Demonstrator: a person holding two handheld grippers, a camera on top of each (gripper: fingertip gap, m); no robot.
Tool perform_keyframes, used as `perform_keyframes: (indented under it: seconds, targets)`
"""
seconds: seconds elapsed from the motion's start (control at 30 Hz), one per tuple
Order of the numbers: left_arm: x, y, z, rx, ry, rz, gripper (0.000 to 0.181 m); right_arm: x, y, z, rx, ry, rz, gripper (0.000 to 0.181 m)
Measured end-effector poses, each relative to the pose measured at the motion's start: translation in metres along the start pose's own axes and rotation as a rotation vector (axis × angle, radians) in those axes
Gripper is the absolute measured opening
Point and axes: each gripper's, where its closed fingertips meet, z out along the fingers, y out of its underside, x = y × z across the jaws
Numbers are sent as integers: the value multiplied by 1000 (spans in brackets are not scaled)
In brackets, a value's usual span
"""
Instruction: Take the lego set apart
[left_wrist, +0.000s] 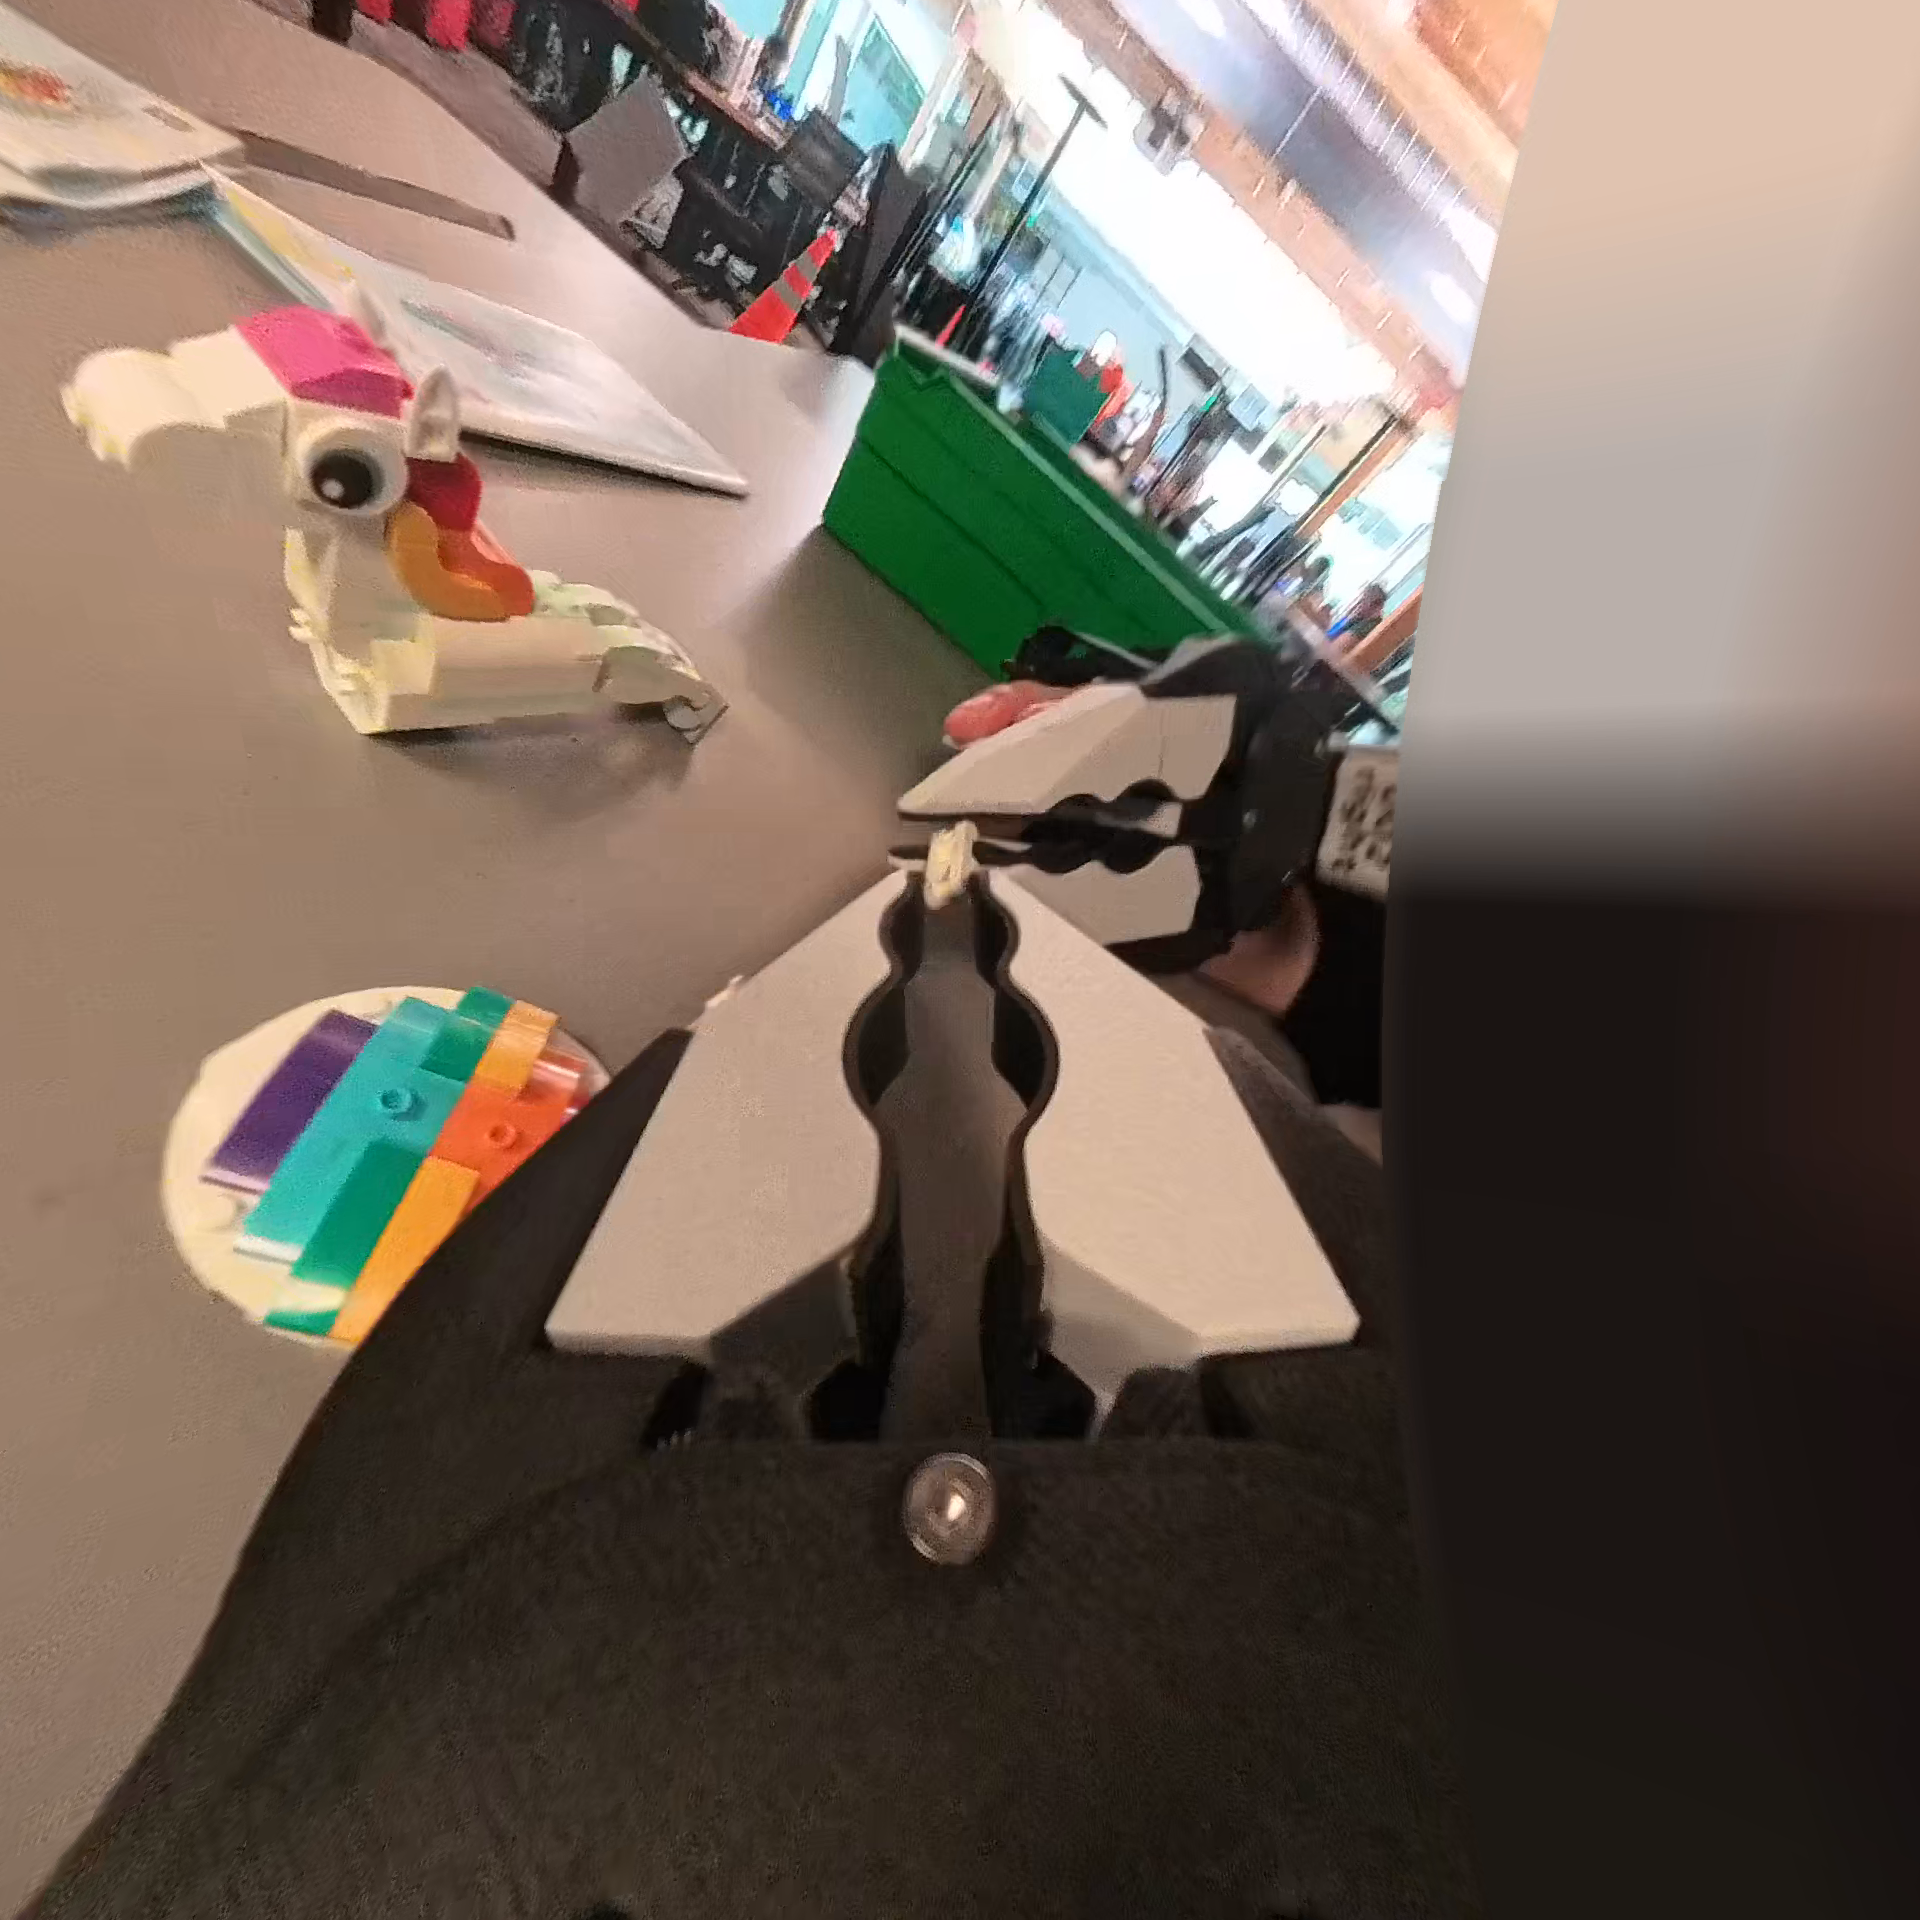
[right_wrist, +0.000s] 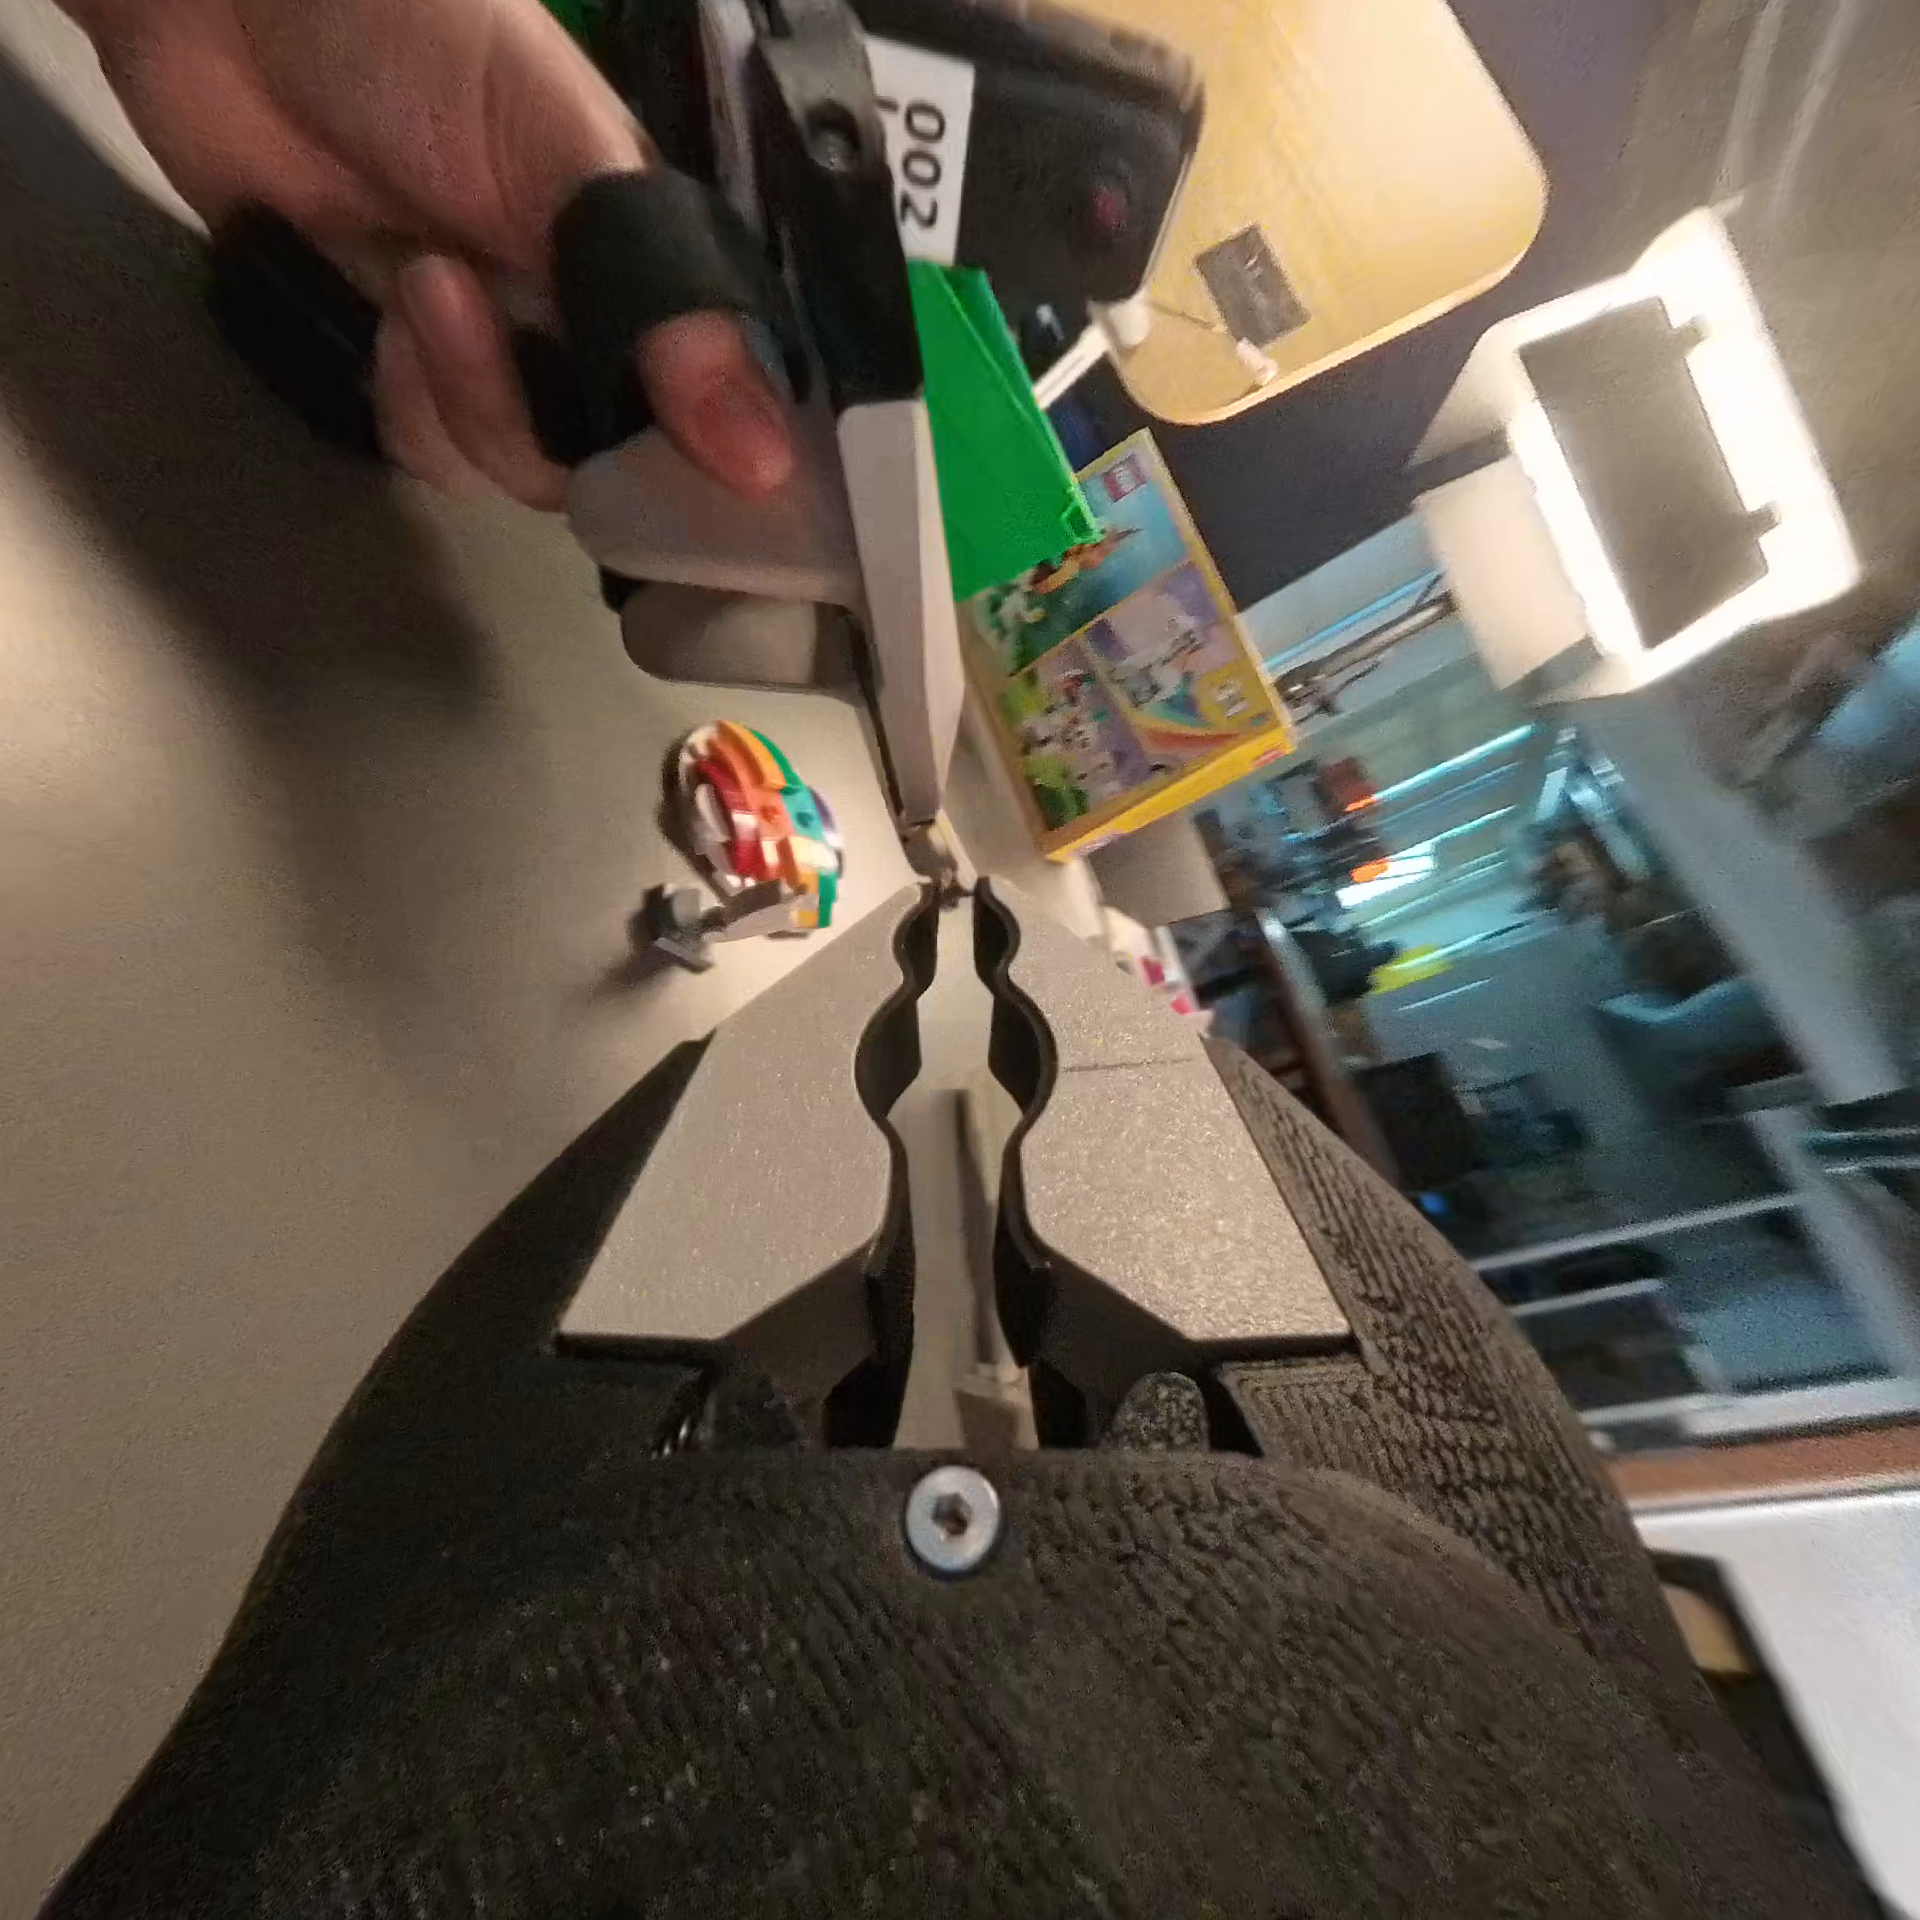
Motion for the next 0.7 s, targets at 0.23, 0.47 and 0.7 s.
perform_keyframes:
  seconds: [0.23, 0.47, 0.7]
  targets:
    - [-5, 13, 2, -120, -78, 162, 8, -15, 6, 0, 17, -207, 333, 3]
    - [-16, 19, 2, -143, -121, 17, 5, -22, 10, 4, -22, -136, 72, 17]
    - [-24, 25, 1, -152, -99, -167, 4, -32, 7, 7, -84, -68, -332, 9]
